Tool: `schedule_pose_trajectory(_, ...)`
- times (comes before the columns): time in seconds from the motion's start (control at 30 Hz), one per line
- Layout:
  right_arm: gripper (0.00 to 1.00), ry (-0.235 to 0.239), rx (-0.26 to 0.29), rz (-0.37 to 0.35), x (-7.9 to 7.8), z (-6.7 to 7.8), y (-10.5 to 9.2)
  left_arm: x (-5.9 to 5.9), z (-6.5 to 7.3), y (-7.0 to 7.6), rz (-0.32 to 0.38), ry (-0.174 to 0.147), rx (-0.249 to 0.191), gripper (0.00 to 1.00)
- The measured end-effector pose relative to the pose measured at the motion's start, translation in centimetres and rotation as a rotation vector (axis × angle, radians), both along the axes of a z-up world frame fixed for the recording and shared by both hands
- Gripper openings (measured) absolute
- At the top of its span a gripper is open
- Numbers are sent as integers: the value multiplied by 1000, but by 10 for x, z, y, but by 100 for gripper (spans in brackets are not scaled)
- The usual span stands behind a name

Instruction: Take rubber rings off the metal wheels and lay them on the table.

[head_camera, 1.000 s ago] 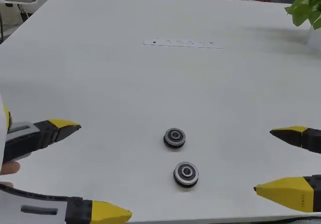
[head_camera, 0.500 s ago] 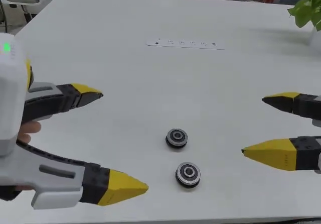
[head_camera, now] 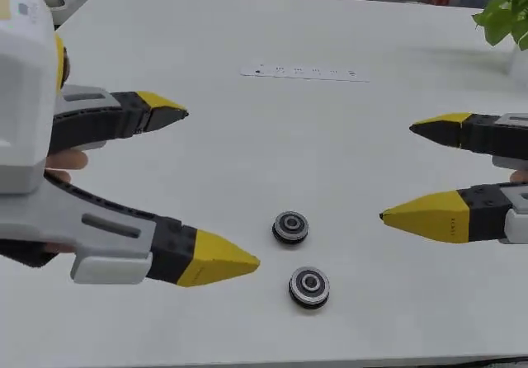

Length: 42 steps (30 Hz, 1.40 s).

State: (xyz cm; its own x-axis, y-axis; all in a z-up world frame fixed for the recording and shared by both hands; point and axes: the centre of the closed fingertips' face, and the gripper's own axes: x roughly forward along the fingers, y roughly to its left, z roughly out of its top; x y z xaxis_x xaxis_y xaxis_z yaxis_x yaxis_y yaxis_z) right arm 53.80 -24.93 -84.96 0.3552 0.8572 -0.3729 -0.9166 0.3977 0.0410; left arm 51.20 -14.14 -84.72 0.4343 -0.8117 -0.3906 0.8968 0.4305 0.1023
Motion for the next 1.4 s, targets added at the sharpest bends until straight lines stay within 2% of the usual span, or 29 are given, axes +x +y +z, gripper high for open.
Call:
schedule_pose_trajectory(0.13,82,-11,10,36,2,4,11,5,7,-10,-24,-19,-19,96)
schedule_pose_trajectory(0.33,79,-20,-10,75,4,-1,25,11,14,-24,-66,-47,-25,94)
schedule_pose_trajectory(0.43,74,-20,-34,111,-2,-9,31,14,17,-32,-80,-56,-33,94)
schedule_pose_trajectory(0.53,71,-3,-43,134,-4,-16,34,21,21,-41,-95,-86,-42,93)
schedule_pose_trajectory(0.6,67,-4,-73,153,-3,-23,36,24,23,-46,-107,-98,-48,92)
schedule_pose_trajectory(0.77,62,12,-91,183,2,-33,42,35,28,-59,-124,-113,-64,89)
schedule_pose_trajectory(0.9,62,18,-88,158,12,-44,44,48,23,-64,-94,-137,-84,89)
schedule_pose_trajectory(1.0,60,37,-90,150,11,-56,42,52,10,-65,-77,-129,-106,89)
schedule_pose_trajectory(1.1,59,84,-91,150,5,-70,40,53,-3,-63,-62,-104,-132,90)
schedule_pose_trajectory(1.2,58,106,-102,156,1,-78,40,51,-14,-61,-59,-89,-143,87)
schedule_pose_trajectory(1.27,57,114,-123,162,-3,-86,40,51,-19,-60,-58,-88,-150,83)
schedule_pose_trajectory(1.4,54,125,-199,188,-13,-104,37,42,-38,-60,-68,-33,-147,79)
